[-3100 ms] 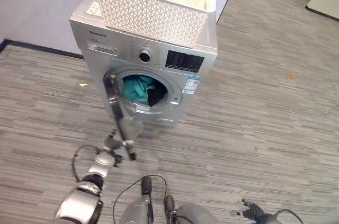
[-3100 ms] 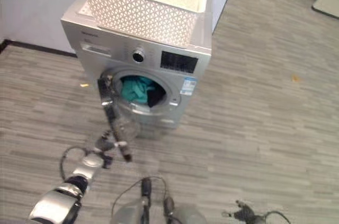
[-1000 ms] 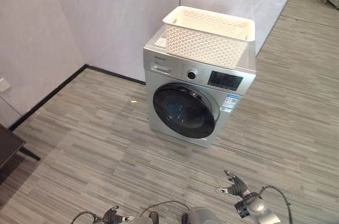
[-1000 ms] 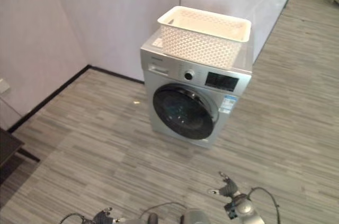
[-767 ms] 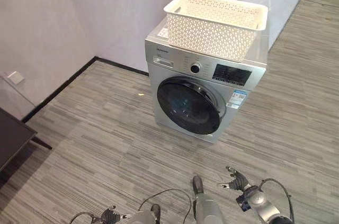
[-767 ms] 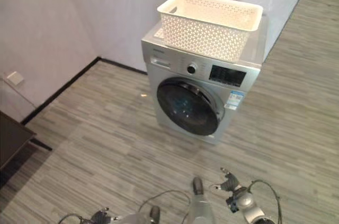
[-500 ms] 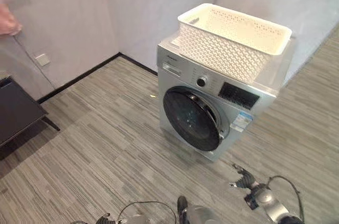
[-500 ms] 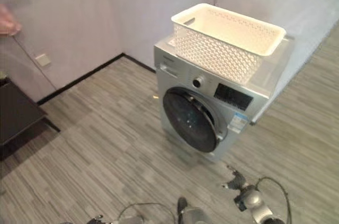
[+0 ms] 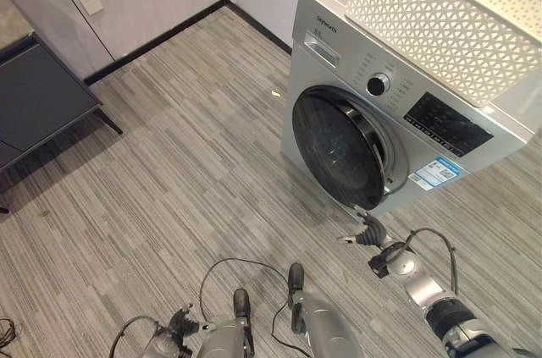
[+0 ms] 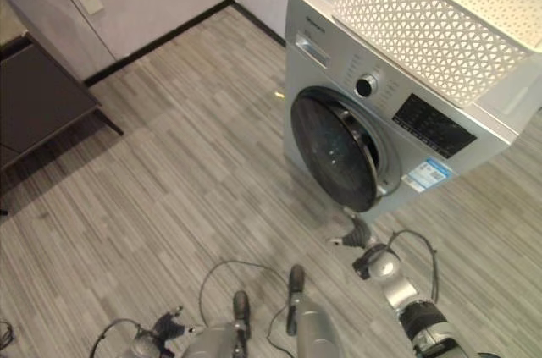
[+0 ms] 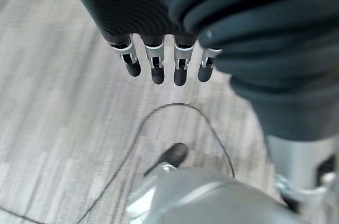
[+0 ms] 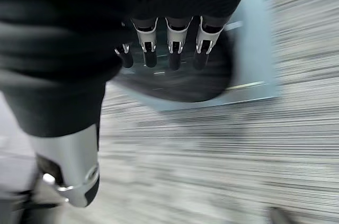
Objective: Grab the laundry basket,head to the washer,open it,put in the laundry and shut it.
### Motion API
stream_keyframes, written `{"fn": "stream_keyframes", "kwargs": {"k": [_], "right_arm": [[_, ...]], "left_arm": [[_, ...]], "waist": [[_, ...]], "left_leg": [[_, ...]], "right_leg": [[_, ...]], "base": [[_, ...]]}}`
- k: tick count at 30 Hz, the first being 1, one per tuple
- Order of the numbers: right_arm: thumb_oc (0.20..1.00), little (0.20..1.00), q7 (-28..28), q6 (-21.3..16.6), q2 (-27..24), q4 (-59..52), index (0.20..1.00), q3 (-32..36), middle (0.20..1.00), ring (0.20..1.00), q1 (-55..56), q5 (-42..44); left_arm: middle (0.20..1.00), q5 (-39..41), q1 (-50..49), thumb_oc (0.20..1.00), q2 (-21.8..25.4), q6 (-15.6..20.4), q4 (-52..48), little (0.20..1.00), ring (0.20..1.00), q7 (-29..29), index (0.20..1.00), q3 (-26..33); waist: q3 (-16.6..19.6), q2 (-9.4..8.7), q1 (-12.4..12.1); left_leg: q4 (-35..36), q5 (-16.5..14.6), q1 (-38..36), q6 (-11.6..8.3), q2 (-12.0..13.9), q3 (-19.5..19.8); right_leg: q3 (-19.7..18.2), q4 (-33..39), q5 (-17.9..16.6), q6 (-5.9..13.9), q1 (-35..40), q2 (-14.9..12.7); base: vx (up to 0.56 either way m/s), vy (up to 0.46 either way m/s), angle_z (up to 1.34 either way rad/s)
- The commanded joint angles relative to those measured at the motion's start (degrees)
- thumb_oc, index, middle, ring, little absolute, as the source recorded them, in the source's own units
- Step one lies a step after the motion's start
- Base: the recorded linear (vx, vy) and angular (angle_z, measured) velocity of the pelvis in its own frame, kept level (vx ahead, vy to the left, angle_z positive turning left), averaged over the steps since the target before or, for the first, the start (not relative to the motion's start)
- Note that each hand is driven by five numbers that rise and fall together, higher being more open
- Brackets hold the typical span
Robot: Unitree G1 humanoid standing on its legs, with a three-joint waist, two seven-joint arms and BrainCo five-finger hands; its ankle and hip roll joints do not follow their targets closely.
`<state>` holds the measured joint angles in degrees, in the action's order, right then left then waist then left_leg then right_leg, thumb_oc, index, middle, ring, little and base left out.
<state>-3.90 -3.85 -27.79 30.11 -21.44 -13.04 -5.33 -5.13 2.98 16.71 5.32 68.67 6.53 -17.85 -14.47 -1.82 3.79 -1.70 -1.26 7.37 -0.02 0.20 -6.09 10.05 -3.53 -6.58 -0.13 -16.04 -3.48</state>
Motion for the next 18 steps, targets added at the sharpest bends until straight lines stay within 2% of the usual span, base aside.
{"fn": "stream_keyframes", "kwargs": {"k": [1, 4, 6, 11, 12, 15, 16, 17, 18], "right_arm": [[1.000, 1.000, 0.10, -1.61, -0.02, 1.36, 1.000, 0.46, 1.000, 1.000, -0.91, 0.14], [1.000, 1.000, -0.60, -1.28, 0.60, 3.30, 1.000, -0.71, 1.000, 1.000, -3.48, -0.37], [1.000, 1.000, -3.01, -0.84, 0.98, 9.02, 1.000, -2.14, 1.000, 1.000, -9.17, -1.08], [1.000, 1.000, -4.31, -0.59, -0.04, 18.66, 1.000, -5.40, 1.000, 1.000, -20.30, 2.82], [1.000, 1.000, -3.88, -0.66, -2.32, 23.52, 1.000, -6.15, 1.000, 1.000, -26.43, 6.74], [1.000, 1.000, -3.91, -0.69, -3.07, 26.27, 1.000, -5.73, 1.000, 1.000, -28.67, 8.83], [1.000, 1.000, -3.41, -0.79, -5.74, 33.47, 1.000, -4.74, 1.000, 1.000, -34.12, 13.61], [1.000, 1.000, -3.40, -0.81, -5.74, 33.52, 1.000, -4.75, 1.000, 1.000, -34.18, 13.62], [1.000, 1.000, -4.13, -0.39, -6.29, 37.55, 1.000, -1.41, 1.000, 1.000, -35.51, 19.41]], "left_arm": [[1.000, -2.06, -0.72, 1.000, 1.38, 0.85, 1.11, 1.000, 1.000, 0.72, 1.000, 0.67], [1.000, -1.47, -0.23, 1.000, 1.56, 1.01, 0.54, 1.000, 1.000, 1.19, 1.000, 0.34], [1.000, -0.32, 0.49, 1.000, 1.88, 1.66, -1.00, 1.000, 1.000, 2.02, 1.000, -0.80], [1.000, 2.64, 0.83, 1.000, 3.10, 1.90, -4.30, 1.000, 1.000, 2.67, 1.000, -3.66], [1.000, 4.03, 0.27, 1.000, 3.32, 2.02, -5.37, 1.000, 1.000, 2.49, 1.000, -4.87], [1.000, 4.72, 0.54, 1.000, 3.18, 1.88, -5.31, 1.000, 1.000, 2.31, 1.000, -5.38], [1.000, 5.67, 1.05, 1.000, 3.20, 2.03, -5.32, 1.000, 1.000, 2.13, 1.000, -6.55], [1.000, 5.67, 1.09, 1.000, 3.20, 2.03, -5.31, 1.000, 1.000, 2.13, 1.000, -6.53], [1.000, 5.98, 1.41, 1.000, 2.87, 1.84, -5.38, 1.000, 1.000, 1.92, 1.000, -7.33]], "waist": [[0.79, -1.48, -0.73], [-0.09, -0.94, -1.12], [-1.83, -0.16, -1.98], [-4.92, 0.77, -3.32], [-6.62, 1.18, -3.76], [-7.05, 1.55, -3.82], [-8.22, 2.61, -4.51], [-8.07, 2.60, -4.50], [-8.41, 3.35, -4.71]], "left_leg": [[-1.74, -3.83, -2.00, -1.06, 1.69, 3.73], [-1.64, -3.26, -1.09, -1.08, 1.39, 4.22], [-1.92, -2.78, 0.57, -1.09, 1.01, 5.17], [-1.04, -0.97, 3.69, -1.53, 1.31, 7.93], [-0.38, 0.17, 5.66, -2.23, 1.83, 9.26], [-0.14, 0.70, 6.71, -2.45, 1.98, 9.89], [0.66, 1.75, 8.44, -3.03, 2.47, 11.25], [0.67, 1.87, 8.68, -3.02, 2.45, 11.25], [1.28, 2.41, 9.21, -3.37, 2.61, 11.68]], "right_leg": [[-6.00, -1.41, 1.79, 7.80, 0.87, -4.54], [-5.97, -1.87, 1.79, 7.87, -0.36, -4.77], [-6.14, -3.34, 2.08, 7.79, -2.65, -4.61], [-5.91, -9.76, 4.42, 7.25, -8.63, -3.06], [-5.39, -11.50, 5.66, 6.76, -11.97, -2.28], [-5.18, -12.64, 6.11, 6.48, -13.52, -2.07], [-4.53, -14.63, 7.39, 6.09, -16.57, -1.80], [-4.54, -14.46, 7.19, 6.10, -16.73, -1.81], [-4.38, -15.36, 7.72, 5.83, -17.88, -1.84]], "base": [[0.00, 0.025, -0.07], [-0.05, 0.022, -0.05], [-0.06, 0.006, -0.01], [-0.03, -0.067, 0.03], [-0.02, -0.143, 0.09], [-0.03, -0.118, 0.11], [-0.05, -0.105, 0.17], [-0.05, -0.141, 0.13], [-0.03, -0.080, 0.16]]}}
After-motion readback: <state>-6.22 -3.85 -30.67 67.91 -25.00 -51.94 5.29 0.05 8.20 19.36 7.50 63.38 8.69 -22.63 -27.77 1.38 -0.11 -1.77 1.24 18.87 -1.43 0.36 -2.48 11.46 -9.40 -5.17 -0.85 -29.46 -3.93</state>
